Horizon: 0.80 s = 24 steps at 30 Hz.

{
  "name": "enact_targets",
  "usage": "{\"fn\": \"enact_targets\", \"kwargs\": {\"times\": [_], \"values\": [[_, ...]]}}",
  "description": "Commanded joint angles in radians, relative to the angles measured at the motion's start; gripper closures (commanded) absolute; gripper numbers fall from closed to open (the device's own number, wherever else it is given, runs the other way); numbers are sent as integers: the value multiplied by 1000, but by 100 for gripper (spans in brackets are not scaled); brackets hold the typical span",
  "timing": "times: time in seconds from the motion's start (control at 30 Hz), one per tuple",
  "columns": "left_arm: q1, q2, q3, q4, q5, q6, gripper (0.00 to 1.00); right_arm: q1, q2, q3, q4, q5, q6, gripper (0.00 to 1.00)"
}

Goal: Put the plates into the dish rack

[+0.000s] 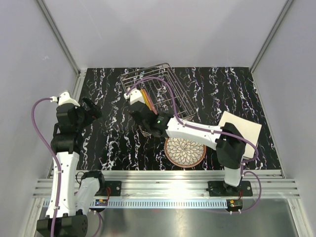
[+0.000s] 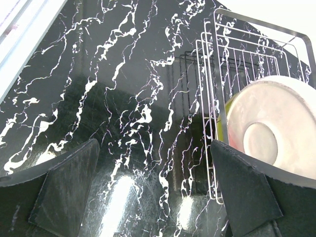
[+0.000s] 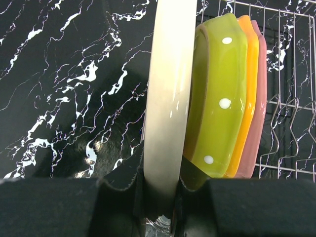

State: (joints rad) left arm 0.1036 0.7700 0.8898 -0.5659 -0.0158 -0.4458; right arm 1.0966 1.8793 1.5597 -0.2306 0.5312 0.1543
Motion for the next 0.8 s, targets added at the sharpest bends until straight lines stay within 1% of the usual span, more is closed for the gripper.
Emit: {"fn": "enact_targets", "kwargs": {"times": [0.0, 0.13, 0.43, 0.77], "values": [[-2, 5, -3, 58, 36, -4, 1, 16, -20, -1, 22, -115, -1, 100], [-2, 5, -3, 60, 40, -4, 1, 26, -37, 32, 27, -115, -16, 100], [-1, 14, -2, 61, 50, -7, 1, 78, -68, 135, 13, -43, -111, 100], [-2, 14, -3, 61, 47, -5, 1, 82, -71, 149, 43, -7, -125, 100]]}}
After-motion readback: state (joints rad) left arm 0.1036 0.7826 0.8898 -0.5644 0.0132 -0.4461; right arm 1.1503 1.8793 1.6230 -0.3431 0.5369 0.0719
